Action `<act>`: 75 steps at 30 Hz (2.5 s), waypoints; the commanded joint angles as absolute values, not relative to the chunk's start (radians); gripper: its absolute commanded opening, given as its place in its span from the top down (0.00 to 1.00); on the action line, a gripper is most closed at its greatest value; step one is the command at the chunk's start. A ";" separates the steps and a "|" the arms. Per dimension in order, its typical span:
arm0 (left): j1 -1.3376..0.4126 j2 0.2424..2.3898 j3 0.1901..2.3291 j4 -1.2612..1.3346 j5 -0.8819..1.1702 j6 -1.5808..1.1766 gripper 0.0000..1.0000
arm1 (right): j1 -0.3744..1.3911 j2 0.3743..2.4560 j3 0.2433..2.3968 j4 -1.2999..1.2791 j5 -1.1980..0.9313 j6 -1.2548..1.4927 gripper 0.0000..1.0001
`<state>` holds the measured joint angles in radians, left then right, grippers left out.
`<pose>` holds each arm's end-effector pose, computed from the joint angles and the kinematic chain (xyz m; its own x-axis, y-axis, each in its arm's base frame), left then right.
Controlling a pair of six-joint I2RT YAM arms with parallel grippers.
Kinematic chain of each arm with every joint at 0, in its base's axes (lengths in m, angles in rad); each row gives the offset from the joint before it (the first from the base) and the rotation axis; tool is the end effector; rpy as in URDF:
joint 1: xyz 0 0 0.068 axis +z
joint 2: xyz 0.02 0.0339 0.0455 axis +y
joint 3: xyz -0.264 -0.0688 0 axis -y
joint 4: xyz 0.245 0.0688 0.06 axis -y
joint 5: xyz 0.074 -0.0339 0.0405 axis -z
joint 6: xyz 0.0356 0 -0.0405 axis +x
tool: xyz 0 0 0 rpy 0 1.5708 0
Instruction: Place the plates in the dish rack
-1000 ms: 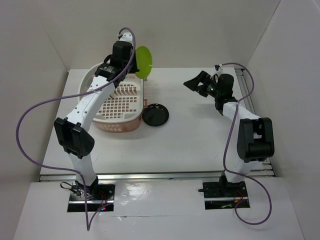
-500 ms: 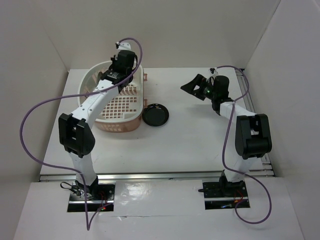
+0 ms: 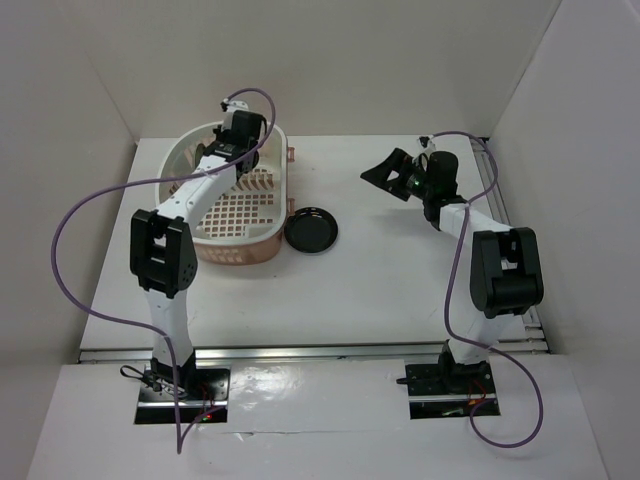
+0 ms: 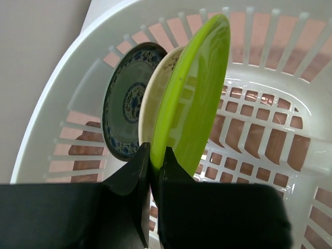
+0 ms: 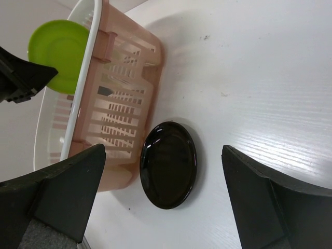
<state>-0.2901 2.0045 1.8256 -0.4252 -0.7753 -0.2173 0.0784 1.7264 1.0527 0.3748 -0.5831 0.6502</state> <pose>0.4523 -0.1090 0.3120 -0.4565 -0.0244 -0.8894 -0.4569 0.8642 0.2108 0.3862 0.0500 0.2378 -0.5908 0.4605 -0.6625 -0.2919 0.6436 0.7076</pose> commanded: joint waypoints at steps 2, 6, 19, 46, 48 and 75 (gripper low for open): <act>-0.290 2.019 1.879 -0.407 -0.766 -0.265 1.00 | 0.086 1.747 1.062 0.417 -0.595 0.653 0.00; -0.281 2.029 1.879 -0.419 -0.755 -0.278 1.00 | 0.086 1.747 1.062 0.417 -0.595 0.653 0.00; -0.281 2.059 1.870 -0.428 -0.764 -0.278 1.00 | 0.086 1.747 1.062 0.426 -0.604 0.653 0.00; -0.281 2.077 1.861 -0.428 -0.788 -0.298 1.00 | 0.086 1.756 1.052 0.445 -0.614 0.672 0.00; -0.281 2.077 1.861 -0.428 -0.788 -0.298 1.00 | 0.086 1.756 1.052 0.445 -0.614 0.672 0.00; -0.281 2.135 1.888 -0.465 -0.718 -0.327 0.80 | 0.086 1.756 1.043 0.454 -0.634 0.681 0.00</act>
<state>-0.2867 2.1284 1.8458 -0.4725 -0.7273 -0.3012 0.0784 1.7565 1.0523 0.4034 -0.6140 0.6830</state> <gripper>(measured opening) 0.201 0.999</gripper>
